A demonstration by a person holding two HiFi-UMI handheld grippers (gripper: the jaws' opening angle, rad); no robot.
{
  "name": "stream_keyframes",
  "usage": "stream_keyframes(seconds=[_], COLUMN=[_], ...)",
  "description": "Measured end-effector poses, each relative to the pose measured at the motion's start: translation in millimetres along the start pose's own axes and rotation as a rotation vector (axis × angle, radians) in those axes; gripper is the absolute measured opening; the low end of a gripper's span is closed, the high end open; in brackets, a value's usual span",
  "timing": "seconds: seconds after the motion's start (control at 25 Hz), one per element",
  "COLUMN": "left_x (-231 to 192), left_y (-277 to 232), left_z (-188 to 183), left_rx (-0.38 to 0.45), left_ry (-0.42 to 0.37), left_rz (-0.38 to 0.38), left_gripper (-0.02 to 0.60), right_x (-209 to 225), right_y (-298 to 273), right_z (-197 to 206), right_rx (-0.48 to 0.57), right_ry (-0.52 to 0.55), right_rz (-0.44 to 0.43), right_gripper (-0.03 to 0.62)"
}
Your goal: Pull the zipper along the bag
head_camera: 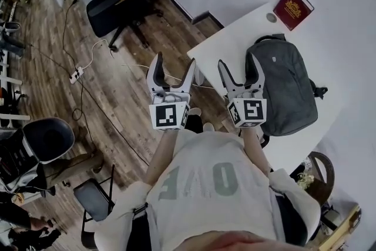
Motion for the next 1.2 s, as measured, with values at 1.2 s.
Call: stream_keyframes(seconds=[1.2], left_x=[218], left_y=[-117], left_z=[41], left_rx=[-0.039], left_ry=[0.142], left_rz=[1.078], left_gripper=[0.35], right_x=[97], right_y=[232], right_z=[-23], right_rx=[-0.065], right_ry=[0.098], right_rz=[1.218], right_gripper=[0.36])
Point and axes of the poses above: the fingertips, and each gripper's own axes: y backward along the fingers, x to its right, z out of its underside, the point moved 2 cm from there along y, backward along the fingers, and after that the axes turned 2 degrees about x, right-handed, at the moved point
